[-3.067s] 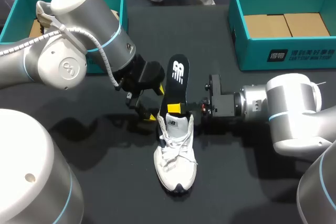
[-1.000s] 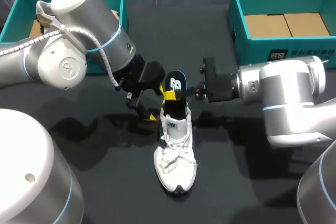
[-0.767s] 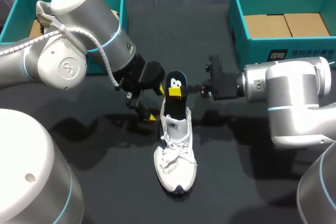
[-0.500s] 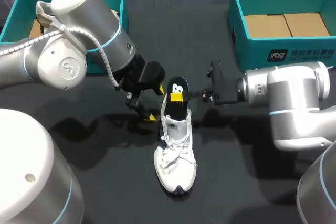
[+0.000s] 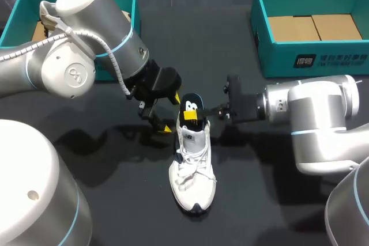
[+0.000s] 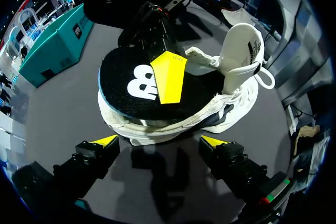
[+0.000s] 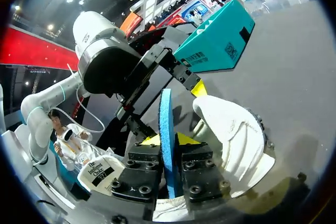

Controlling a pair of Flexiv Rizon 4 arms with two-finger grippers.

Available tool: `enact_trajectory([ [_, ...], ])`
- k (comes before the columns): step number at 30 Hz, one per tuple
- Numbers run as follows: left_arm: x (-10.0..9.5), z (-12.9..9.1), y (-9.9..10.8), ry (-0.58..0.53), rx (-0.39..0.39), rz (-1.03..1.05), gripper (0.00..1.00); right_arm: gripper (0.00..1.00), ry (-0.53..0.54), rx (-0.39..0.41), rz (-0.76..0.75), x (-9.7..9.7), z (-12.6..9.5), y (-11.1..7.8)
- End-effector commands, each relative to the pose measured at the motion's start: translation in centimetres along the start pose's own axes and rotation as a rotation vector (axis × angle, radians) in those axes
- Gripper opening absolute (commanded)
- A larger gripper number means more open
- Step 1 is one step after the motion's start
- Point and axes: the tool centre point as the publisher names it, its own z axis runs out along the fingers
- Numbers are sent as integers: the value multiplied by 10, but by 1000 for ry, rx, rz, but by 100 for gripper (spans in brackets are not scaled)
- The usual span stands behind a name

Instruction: Take the shoe out of the shoebox, open the shoe tongue, remove and reinsert the insole, then place the shoe into the shoebox

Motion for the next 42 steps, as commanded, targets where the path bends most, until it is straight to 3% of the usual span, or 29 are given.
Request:
enact_trajectory([
  [1, 0, 0, 0, 0, -1, 1, 100, 26, -45, 0, -19, 12, -8, 6],
  [9, 0, 0, 0, 0, -1, 1, 100, 18, -64, -5, -48, 6, -21, 24],
  [11, 0, 0, 0, 0, -1, 1, 100, 10, -51, -1, -48, 1, -20, 27],
  [12, 0, 0, 0, 0, -1, 1, 100, 0, -48, 1, -46, -1, -19, 28],
  [14, 0, 0, 0, 0, -1, 1, 100, 0, -38, 5, -38, -5, -17, 29],
  [21, 0, 0, 0, 0, -1, 1, 100, 0, -9, 3, 34, -16, -8, 7],
  [27, 0, 0, 0, 0, -1, 1, 100, 0, -35, -10, 92, -8, -10, -15],
  [31, 0, 0, 0, 0, -1, 1, 100, 0, -59, -29, 69, 0, -14, -15],
  [32, 0, 0, 0, 0, -1, 1, 100, 9, -64, -29, 60, 2, -14, -13],
  [33, 0, 0, 0, 0, -1, 1, 100, 24, -67, -27, 49, 4, -14, -11],
  [35, 0, 0, 0, 0, -1, 1, 100, 36, -81, -22, 30, 6, -13, -6],
  [38, 0, 0, 0, 0, -1, 1, 100, 41, -98, -9, 7, 7, -14, 3],
  [42, 0, 0, 0, 0, -1, 1, 100, 38, -107, -1, -12, 6, -18, 14],
])
